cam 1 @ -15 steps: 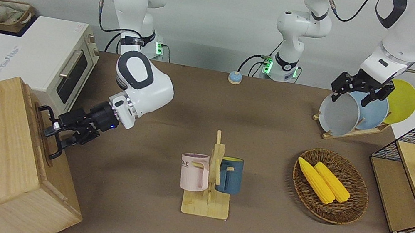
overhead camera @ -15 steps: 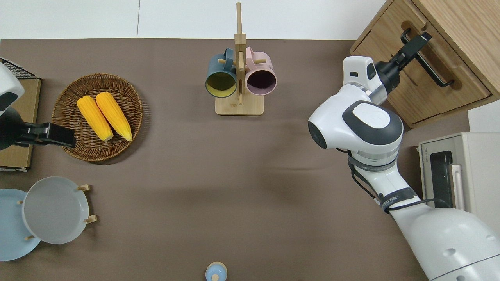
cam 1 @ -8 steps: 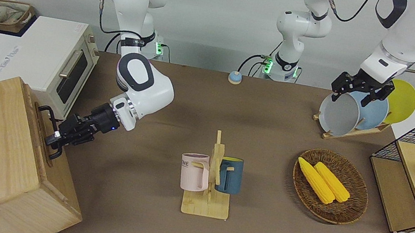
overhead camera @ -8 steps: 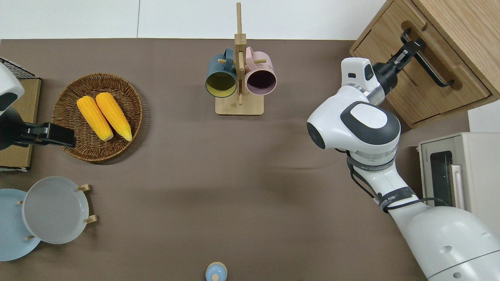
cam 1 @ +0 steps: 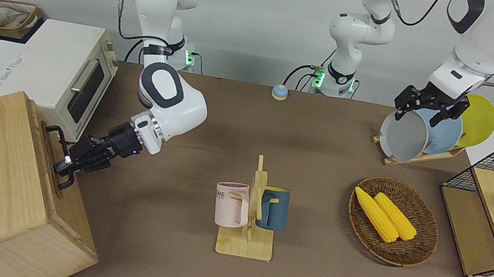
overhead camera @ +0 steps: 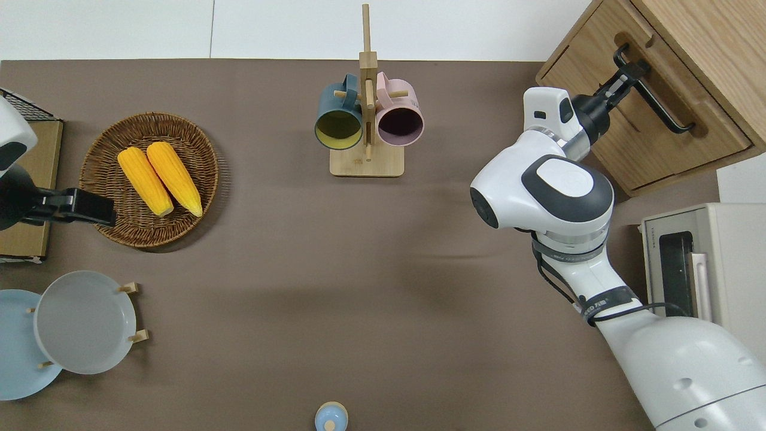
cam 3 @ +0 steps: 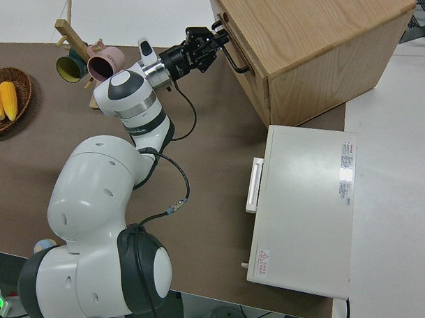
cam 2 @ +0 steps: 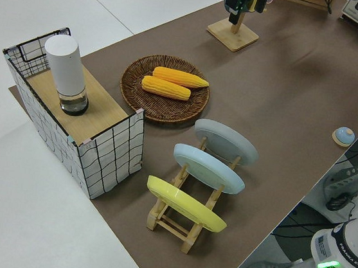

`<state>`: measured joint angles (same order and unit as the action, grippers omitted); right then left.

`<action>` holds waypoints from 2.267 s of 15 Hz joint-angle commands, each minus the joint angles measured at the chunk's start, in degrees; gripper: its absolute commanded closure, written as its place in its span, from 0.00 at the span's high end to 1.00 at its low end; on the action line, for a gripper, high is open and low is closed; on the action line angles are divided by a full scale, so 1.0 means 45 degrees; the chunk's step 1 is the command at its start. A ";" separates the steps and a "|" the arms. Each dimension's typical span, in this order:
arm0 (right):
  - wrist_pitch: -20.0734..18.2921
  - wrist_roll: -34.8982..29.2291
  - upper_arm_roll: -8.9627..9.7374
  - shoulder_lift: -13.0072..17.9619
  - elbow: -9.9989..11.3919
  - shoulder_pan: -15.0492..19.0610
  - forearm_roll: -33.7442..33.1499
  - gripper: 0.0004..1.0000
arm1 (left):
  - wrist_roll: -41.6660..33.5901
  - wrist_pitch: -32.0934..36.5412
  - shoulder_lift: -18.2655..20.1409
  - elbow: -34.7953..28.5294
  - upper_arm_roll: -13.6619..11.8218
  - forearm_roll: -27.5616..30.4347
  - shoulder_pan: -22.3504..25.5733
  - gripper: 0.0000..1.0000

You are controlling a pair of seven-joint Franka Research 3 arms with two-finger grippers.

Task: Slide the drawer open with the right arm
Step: 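Pull the handle toward the robot with the right gripper, sliding the drawer out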

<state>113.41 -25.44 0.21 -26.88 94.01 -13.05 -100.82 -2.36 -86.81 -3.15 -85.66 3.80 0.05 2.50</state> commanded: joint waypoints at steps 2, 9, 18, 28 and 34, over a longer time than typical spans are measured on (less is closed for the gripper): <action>-0.0649 0.0204 0.0109 -0.0081 0.0104 -0.0360 -0.0390 0.00 | 0.0133 0.0229 0.0056 0.0129 -0.0004 -0.0226 -0.0087 0.99; -0.2680 0.0322 0.0285 -0.0061 0.0065 -0.1589 0.0644 0.00 | 0.0133 0.0229 0.0056 0.0129 -0.0004 -0.0226 -0.0087 0.99; -0.4615 0.0303 0.0285 -0.0061 0.0007 -0.3113 0.1777 0.00 | 0.0133 0.0229 0.0036 0.0110 -0.0004 -0.0226 -0.0087 1.00; -0.6177 0.0264 0.0285 -0.0080 -0.0032 -0.4734 0.2657 0.00 | 0.0133 0.0229 0.0056 0.0129 -0.0004 -0.0226 -0.0087 0.99; -0.6568 0.0283 0.0285 -0.0081 -0.0032 -0.5301 0.2969 0.00 | 0.0133 0.0229 0.0036 0.0110 -0.0004 -0.0226 -0.0087 0.99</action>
<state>85.87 -25.67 1.76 -27.54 94.99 -35.10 -87.77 -2.36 -86.81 -3.15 -85.66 3.80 0.05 2.50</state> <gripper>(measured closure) 0.806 0.004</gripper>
